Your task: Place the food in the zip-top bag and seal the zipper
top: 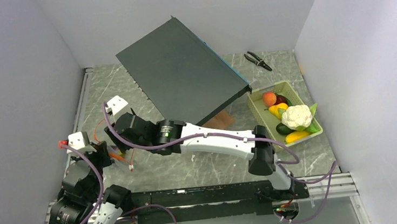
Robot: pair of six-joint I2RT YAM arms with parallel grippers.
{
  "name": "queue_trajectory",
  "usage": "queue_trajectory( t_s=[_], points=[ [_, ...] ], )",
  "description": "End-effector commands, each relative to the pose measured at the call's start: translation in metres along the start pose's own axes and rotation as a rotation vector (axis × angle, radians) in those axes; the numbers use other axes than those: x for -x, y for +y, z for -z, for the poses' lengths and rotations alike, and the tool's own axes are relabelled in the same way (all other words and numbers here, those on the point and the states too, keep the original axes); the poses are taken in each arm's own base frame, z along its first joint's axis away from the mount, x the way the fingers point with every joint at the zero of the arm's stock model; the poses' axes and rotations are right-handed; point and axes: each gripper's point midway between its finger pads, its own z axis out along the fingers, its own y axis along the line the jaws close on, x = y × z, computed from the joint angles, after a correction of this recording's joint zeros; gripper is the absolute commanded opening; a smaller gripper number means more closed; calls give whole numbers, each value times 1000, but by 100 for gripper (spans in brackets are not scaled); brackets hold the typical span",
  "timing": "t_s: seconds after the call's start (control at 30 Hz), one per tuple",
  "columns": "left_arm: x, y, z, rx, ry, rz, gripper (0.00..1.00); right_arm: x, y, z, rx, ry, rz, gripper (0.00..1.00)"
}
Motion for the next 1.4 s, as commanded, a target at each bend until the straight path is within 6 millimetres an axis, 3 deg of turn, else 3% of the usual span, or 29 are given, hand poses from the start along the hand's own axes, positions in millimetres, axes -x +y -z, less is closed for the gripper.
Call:
queue_trajectory(
  t_s=[0.0, 0.27, 0.5, 0.67, 0.93, 1.13, 1.37],
  points=[
    [10, 3, 3, 13, -50, 34, 0, 13, -3, 0, -29, -24, 27, 55],
    [11, 4, 3, 18, -51, 35, 0, 0, 3, -1, 23, 1, 17, 92],
    [10, 3, 2, 18, -47, 33, 0, 15, -5, 19, 2, -15, 14, 94],
    [10, 2, 1, 9, -46, 30, 0, 41, -27, 61, -53, -80, 3, 93],
    [8, 0, -1, 6, -32, 20, 0, 82, -84, 151, -175, -242, -26, 94],
    [7, 0, -1, 8, -31, 21, 0, 98, -159, 237, -389, -414, -45, 96],
    [7, 0, -1, 6, -29, 21, 0, 59, -256, 305, -644, -508, -152, 99]
  ],
)
